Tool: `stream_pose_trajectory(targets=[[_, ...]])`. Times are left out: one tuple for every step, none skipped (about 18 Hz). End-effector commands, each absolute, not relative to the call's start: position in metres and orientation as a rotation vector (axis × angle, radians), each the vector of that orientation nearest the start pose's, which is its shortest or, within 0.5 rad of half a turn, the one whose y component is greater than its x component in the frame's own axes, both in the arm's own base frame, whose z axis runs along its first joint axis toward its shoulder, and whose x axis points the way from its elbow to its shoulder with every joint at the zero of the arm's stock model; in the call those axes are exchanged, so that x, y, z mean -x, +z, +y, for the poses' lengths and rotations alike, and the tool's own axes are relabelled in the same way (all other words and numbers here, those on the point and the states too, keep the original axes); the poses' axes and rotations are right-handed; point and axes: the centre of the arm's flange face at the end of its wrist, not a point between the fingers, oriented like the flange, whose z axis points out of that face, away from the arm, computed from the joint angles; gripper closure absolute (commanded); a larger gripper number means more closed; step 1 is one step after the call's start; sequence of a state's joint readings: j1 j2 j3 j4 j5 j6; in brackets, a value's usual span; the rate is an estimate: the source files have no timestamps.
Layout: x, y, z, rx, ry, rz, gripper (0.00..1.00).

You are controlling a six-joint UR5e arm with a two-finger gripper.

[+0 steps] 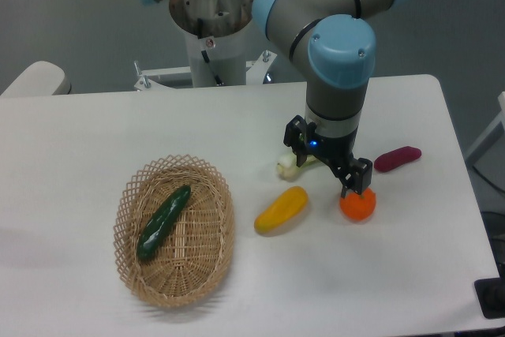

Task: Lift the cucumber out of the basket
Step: 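Move the open gripper from beside the orange over to the wicker basket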

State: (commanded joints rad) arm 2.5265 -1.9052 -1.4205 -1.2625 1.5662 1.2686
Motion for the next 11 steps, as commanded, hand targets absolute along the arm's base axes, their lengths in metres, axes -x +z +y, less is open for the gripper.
stream_pose_trajectory(targets=[[0.442, 0.404, 0.476, 3.041, 0.166, 0.480, 0.00], [0.442, 0.402, 0.477, 3.044, 0.161, 0.481, 0.00], [0.440, 0.401, 0.478, 3.047, 0.156, 0.467, 0.00], [0.438, 0.399, 0.480, 3.049, 0.150, 0.467, 0.00], [0.435, 0.396, 0.480, 3.053, 0.141, 0.460, 0.00], [0.428, 0.391, 0.483, 3.058, 0.126, 0.442, 0.00], [0.420, 0.389, 0.490, 3.060, 0.122, 0.423, 0.00], [0.412, 0.389, 0.496, 3.064, 0.120, 0.397, 0.00], [0.403, 0.389, 0.502, 3.066, 0.117, 0.364, 0.00], [0.391, 0.391, 0.510, 3.066, 0.116, 0.329, 0.00], [0.376, 0.389, 0.520, 3.070, 0.107, 0.291, 0.00]])
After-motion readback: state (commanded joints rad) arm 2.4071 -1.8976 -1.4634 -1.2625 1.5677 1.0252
